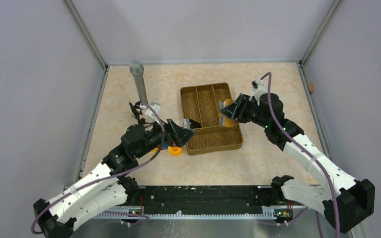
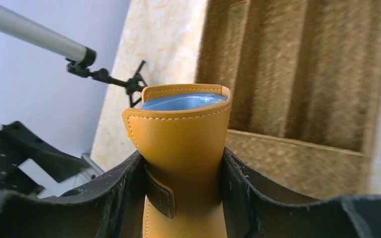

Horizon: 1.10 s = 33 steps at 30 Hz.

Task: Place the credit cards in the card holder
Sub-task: Place the card holder at the corner of the board.

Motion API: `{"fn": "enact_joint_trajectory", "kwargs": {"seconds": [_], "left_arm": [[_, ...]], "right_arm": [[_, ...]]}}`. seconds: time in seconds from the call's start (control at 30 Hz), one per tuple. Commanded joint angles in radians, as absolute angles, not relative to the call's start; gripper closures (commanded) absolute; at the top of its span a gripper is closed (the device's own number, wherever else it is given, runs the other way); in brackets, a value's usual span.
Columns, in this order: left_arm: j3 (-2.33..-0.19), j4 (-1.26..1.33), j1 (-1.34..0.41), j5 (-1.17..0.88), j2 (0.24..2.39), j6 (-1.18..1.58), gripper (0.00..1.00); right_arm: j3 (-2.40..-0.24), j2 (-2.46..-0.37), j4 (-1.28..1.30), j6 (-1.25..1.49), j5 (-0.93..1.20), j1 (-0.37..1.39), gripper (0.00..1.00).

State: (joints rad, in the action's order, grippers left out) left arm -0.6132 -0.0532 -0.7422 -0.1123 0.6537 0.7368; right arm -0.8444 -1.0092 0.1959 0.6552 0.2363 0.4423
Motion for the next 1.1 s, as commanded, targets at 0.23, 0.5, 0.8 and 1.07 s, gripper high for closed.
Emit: {"fn": "enact_joint_trajectory", "kwargs": {"seconds": [0.23, 0.5, 0.8, 1.07], "left_arm": [[-0.683, 0.168, -0.873, -0.033, 0.873, 0.788, 0.01], [-0.732, 0.031, -0.9, 0.114, 0.909, 0.738, 0.01], [-0.79, -0.073, -0.915, 0.198, 0.975, 0.721, 0.27], [-0.775, -0.078, -0.92, 0.238, 0.974, 0.659, 0.92]], "right_arm": [[-0.902, -1.148, -0.132, 0.892, -0.047, 0.797, 0.51], [-0.942, -1.221, -0.201, 0.919, -0.107, 0.896, 0.51], [-0.962, -1.262, -0.212, 0.925, -0.122, 0.925, 0.5], [-0.957, -1.239, -0.108, 0.88, -0.204, 0.93, 0.26]]}}
